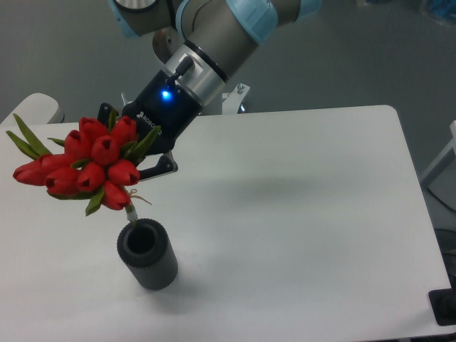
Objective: Pick up the flowers from the vase
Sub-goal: 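Carry the tulip bouquet away from the vase across the table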
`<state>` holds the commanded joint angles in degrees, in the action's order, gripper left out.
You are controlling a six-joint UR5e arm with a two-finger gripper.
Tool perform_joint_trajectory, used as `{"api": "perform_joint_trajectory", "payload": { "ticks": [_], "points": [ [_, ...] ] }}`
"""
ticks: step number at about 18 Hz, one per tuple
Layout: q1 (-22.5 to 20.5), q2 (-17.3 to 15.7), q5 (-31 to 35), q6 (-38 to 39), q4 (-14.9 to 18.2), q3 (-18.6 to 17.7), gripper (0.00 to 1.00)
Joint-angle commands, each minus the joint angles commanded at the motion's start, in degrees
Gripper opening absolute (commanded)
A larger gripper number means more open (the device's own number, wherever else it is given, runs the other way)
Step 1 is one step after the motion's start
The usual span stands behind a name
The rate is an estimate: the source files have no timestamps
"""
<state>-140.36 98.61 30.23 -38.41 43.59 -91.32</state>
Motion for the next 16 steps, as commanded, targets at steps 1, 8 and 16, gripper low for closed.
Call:
{"api": "perform_joint_trajectory", "payload": {
  "ticks": [1,8,16],
  "points": [
    [-1.2,0.0,0.2,-0.1,0.0,-0.1,0.23],
    [-10.3,2.7,0.6,-3.9,-0.2,1.8,0.23],
    [-19.0,8.4,0.8,-14.7,-0.1,2.5,0.23]
  ]
}}
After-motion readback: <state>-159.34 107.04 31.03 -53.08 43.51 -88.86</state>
